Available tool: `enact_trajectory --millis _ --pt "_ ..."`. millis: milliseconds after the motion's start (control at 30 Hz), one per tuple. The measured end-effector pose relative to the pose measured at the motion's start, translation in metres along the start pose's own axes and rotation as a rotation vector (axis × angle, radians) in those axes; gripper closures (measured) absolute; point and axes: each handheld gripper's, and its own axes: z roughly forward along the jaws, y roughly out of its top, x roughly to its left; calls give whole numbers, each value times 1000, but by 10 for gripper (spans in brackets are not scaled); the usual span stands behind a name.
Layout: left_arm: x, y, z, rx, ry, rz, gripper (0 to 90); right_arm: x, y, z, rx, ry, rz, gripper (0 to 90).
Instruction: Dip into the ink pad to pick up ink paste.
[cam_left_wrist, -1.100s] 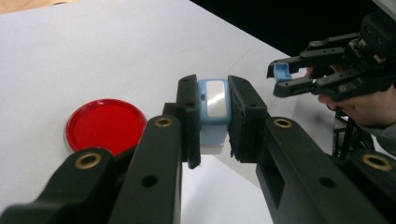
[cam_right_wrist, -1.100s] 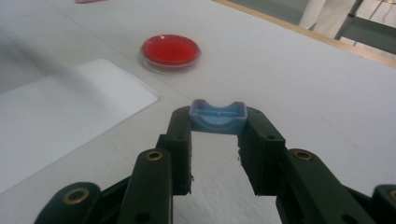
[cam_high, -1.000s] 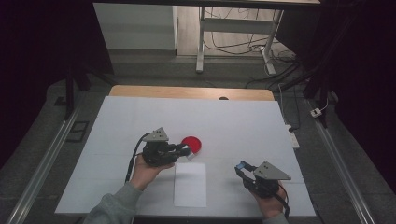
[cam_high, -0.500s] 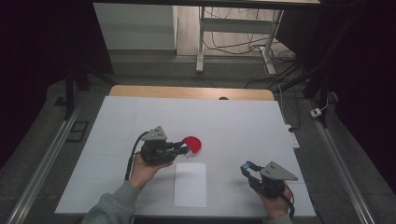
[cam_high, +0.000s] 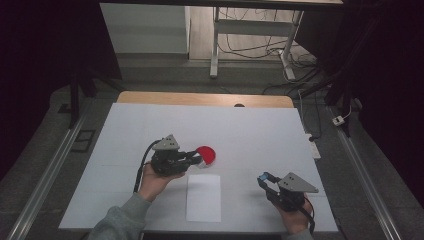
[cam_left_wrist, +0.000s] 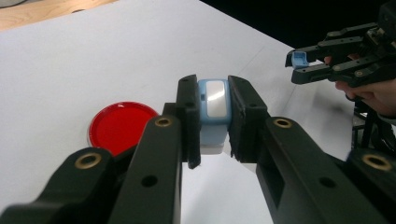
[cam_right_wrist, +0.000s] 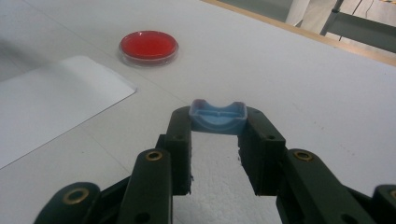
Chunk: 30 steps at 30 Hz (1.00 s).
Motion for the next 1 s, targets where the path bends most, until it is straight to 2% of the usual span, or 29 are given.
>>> enact_trajectory --millis 100,400,800,1000 --pt "1 0 2 7 10 5 759 0 1 -1 -3 -1 -2 651" --pt "7 1 1 11 28 -17 758 0 2 -3 -8 -14 -5 651" --pt "25 7 9 44 82 -42 758 -2 1 -3 -8 -12 -4 650" --pt "29 10 13 58 102 -41 758 -2 1 -3 -6 -11 -3 650"
